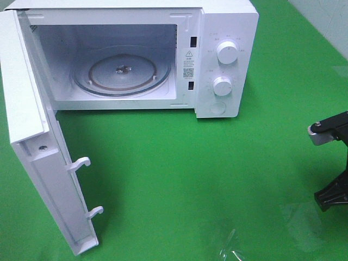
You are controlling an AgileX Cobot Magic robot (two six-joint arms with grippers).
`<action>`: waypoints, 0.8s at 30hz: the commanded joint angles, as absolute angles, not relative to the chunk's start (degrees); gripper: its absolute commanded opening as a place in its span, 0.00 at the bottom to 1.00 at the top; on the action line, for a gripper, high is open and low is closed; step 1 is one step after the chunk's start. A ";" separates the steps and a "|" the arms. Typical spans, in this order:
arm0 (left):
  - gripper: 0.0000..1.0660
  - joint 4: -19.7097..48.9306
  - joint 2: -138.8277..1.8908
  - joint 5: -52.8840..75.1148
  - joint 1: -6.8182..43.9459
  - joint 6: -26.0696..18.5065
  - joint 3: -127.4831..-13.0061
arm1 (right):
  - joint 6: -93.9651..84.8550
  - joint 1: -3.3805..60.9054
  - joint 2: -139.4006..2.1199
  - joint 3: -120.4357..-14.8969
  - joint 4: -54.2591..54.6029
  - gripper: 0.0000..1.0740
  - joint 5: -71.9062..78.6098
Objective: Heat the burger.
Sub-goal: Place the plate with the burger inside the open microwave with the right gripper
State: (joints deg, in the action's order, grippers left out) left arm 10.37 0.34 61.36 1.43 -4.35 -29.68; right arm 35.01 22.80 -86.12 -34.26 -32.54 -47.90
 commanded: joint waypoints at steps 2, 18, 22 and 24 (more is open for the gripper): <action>0.96 10.43 0.63 61.36 1.78 -3.95 -29.56 | 36.21 25.04 -83.71 -33.00 -35.75 0.00 -51.45; 0.96 10.43 0.63 61.36 1.78 -3.95 -29.56 | 38.73 38.50 -80.39 -31.40 -36.96 0.00 -55.92; 0.96 10.43 0.63 61.36 1.78 -3.95 -29.56 | 38.96 41.37 -80.39 -30.94 -36.96 0.00 -55.98; 0.96 10.43 0.63 61.36 1.78 -3.95 -29.56 | 38.96 43.43 -80.39 -30.77 -36.96 0.00 -56.09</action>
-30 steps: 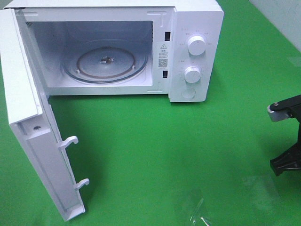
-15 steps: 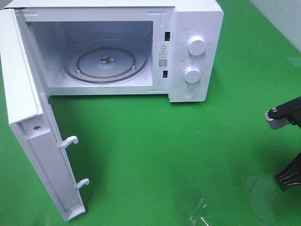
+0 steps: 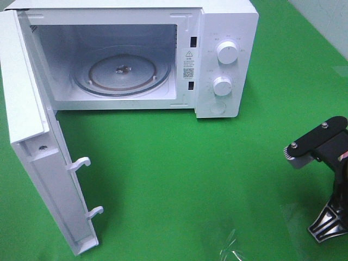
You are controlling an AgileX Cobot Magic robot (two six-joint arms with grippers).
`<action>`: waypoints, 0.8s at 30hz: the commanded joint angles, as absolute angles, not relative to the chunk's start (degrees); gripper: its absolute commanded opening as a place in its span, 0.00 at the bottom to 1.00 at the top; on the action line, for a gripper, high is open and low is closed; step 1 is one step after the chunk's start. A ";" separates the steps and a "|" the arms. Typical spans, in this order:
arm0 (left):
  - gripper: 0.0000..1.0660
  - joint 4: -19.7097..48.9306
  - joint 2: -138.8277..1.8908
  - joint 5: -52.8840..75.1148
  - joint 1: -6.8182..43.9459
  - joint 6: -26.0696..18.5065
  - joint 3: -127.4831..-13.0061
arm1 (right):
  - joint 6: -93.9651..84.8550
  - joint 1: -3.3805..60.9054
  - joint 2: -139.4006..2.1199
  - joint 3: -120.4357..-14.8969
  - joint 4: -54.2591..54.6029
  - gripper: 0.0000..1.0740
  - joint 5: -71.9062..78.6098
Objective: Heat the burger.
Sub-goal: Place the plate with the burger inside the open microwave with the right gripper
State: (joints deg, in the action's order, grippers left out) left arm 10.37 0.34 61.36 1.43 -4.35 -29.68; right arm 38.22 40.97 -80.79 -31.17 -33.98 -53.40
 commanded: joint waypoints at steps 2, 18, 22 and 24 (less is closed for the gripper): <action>0.96 10.43 0.63 61.36 1.78 -3.95 -29.56 | 39.13 44.52 -80.39 -30.77 -36.96 0.00 -56.21; 0.96 10.43 0.63 61.36 1.78 -3.95 -29.56 | 40.16 60.79 -80.39 -30.77 -40.11 0.00 -57.35; 0.96 10.43 0.63 61.36 1.78 -3.95 -29.56 | 40.16 65.37 -80.39 -30.77 -41.54 0.00 -57.41; 0.96 10.43 0.63 61.36 1.78 -3.95 -29.56 | 40.16 67.09 -80.39 -30.77 -41.94 0.00 -57.41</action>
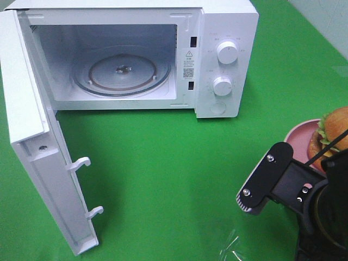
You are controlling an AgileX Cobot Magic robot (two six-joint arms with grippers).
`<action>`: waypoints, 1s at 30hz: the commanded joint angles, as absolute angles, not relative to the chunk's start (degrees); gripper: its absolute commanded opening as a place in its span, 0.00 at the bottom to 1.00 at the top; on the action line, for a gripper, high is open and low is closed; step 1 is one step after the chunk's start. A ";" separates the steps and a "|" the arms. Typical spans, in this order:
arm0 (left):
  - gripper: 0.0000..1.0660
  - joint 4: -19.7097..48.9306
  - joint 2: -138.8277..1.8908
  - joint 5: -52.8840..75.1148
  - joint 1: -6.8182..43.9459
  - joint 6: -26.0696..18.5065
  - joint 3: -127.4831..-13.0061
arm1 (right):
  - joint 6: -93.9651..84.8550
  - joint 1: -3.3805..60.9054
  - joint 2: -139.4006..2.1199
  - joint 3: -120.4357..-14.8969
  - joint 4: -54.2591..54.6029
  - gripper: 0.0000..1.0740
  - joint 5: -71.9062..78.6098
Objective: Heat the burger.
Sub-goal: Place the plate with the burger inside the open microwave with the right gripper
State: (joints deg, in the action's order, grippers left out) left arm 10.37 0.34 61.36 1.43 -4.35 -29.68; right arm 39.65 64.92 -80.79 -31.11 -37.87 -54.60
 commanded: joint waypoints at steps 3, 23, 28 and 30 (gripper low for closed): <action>0.96 10.43 0.63 61.36 1.78 -3.95 -29.56 | 40.16 69.21 -80.39 -30.77 -42.57 0.00 -57.41; 0.96 10.43 0.63 61.36 1.78 -3.95 -29.56 | 33.00 72.71 -80.39 -30.83 -50.71 0.01 -55.81; 0.96 10.43 0.63 61.36 1.78 -3.95 -29.56 | 30.54 72.71 -80.39 -30.83 -51.85 0.01 -52.71; 0.96 10.43 0.63 61.36 1.78 -3.95 -29.56 | 29.28 72.71 -80.39 -30.83 -52.14 0.01 -51.17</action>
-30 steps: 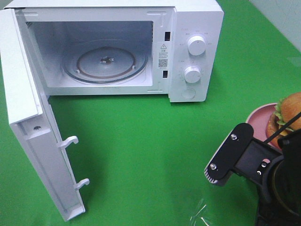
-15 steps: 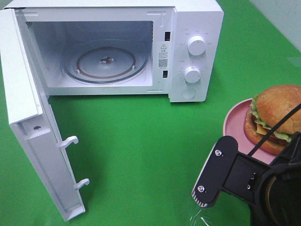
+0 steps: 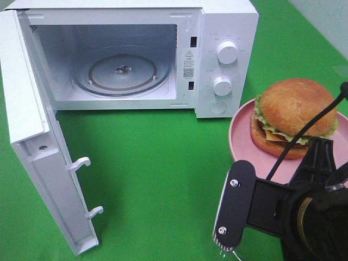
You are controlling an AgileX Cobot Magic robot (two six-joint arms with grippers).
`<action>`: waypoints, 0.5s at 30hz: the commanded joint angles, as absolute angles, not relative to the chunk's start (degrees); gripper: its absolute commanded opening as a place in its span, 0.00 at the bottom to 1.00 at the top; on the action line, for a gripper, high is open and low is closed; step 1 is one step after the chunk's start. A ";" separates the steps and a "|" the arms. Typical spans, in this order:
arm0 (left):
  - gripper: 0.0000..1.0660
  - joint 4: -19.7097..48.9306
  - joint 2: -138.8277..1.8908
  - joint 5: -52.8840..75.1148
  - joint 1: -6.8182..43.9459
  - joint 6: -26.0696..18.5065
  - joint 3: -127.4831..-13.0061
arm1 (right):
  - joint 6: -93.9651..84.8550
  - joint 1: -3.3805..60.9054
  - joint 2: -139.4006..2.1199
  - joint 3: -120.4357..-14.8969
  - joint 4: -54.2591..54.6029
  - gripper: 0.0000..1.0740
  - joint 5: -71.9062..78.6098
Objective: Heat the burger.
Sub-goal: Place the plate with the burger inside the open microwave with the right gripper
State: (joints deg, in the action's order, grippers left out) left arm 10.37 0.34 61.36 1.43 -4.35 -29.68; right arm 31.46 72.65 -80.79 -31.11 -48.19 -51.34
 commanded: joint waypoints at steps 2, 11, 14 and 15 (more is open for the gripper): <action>0.96 10.43 0.63 61.36 1.78 -3.95 -29.56 | 28.65 72.71 -80.39 -30.83 -52.37 0.01 -50.31; 0.96 10.43 0.63 61.36 1.78 -3.95 -29.56 | 26.24 72.71 -80.39 -30.83 -58.56 0.01 -45.26; 0.96 10.43 0.63 61.36 1.78 -3.95 -29.56 | 26.18 72.71 -80.39 -30.83 -59.42 0.01 -43.89; 0.96 10.43 0.63 61.36 1.78 -3.95 -29.56 | 26.18 72.71 -80.39 -30.83 -59.42 0.01 -43.89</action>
